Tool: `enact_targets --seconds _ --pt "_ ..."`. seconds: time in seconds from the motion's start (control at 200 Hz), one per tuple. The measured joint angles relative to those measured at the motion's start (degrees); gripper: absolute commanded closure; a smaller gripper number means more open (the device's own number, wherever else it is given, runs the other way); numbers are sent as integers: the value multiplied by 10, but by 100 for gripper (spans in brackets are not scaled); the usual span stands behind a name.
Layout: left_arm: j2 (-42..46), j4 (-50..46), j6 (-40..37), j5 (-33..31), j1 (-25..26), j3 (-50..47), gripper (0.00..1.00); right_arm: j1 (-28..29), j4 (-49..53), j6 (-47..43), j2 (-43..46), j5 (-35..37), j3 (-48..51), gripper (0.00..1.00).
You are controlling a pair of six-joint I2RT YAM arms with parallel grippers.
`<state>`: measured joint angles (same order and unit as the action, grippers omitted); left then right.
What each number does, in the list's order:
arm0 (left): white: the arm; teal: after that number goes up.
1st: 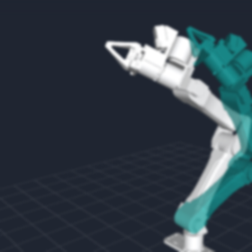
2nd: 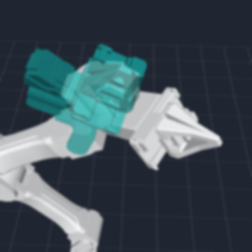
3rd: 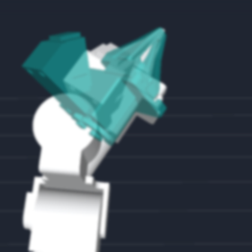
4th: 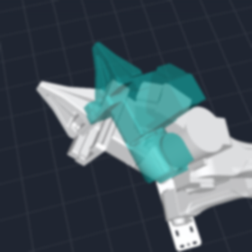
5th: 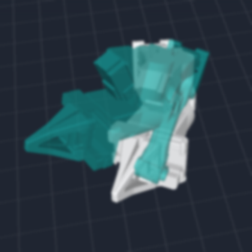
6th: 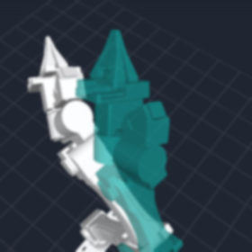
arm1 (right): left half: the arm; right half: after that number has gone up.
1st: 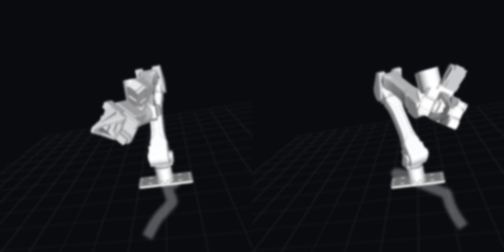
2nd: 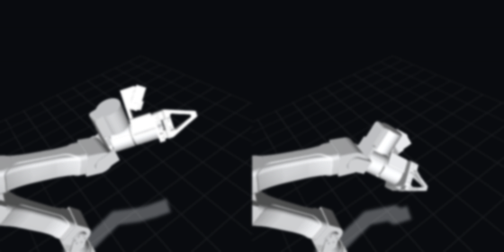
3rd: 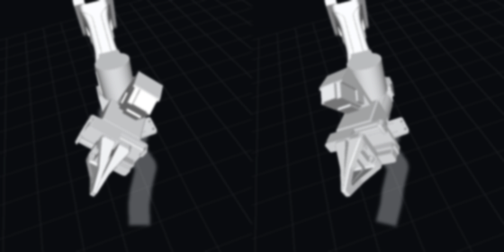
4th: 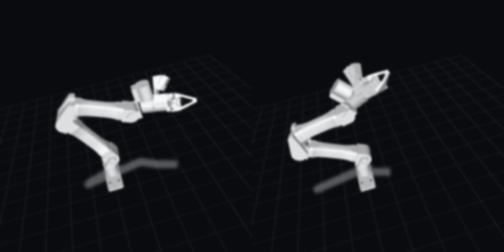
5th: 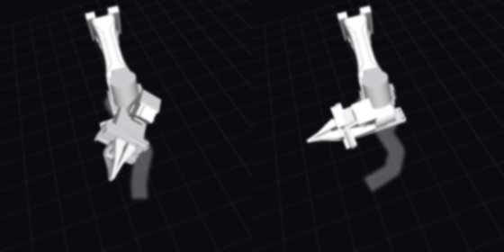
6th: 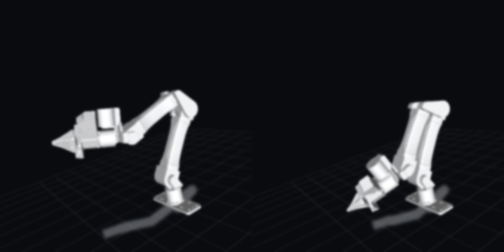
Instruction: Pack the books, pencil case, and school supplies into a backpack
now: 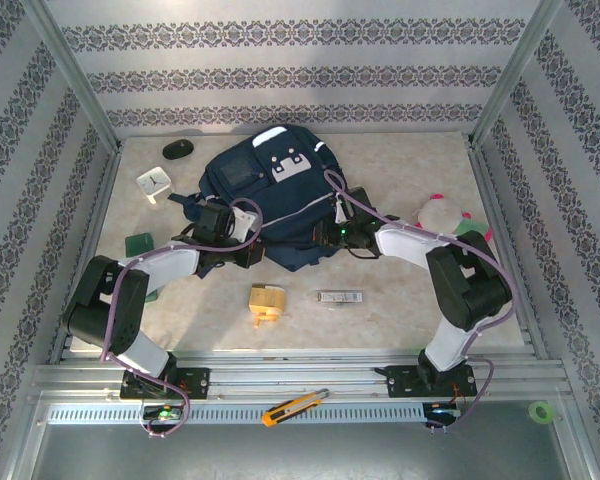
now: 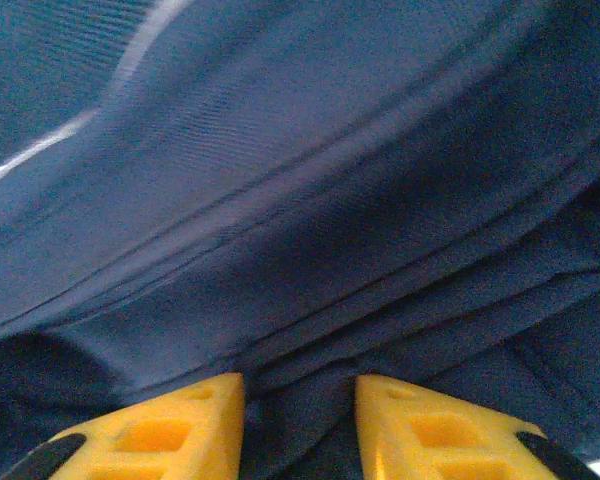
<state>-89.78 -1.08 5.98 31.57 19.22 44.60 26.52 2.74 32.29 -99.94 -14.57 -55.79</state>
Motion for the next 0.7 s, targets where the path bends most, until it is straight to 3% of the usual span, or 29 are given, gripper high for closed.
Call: enact_targets --seconds 0.425,0.53,0.7 --pt "-83 -33 0 49 101 99 88 5 -79 93 -16 80 13 72" --pt "-94 -29 13 63 115 105 73 7 -87 99 -18 90 13 69" --pt "-92 -19 21 81 122 106 45 6 -95 91 -11 82 14 53"
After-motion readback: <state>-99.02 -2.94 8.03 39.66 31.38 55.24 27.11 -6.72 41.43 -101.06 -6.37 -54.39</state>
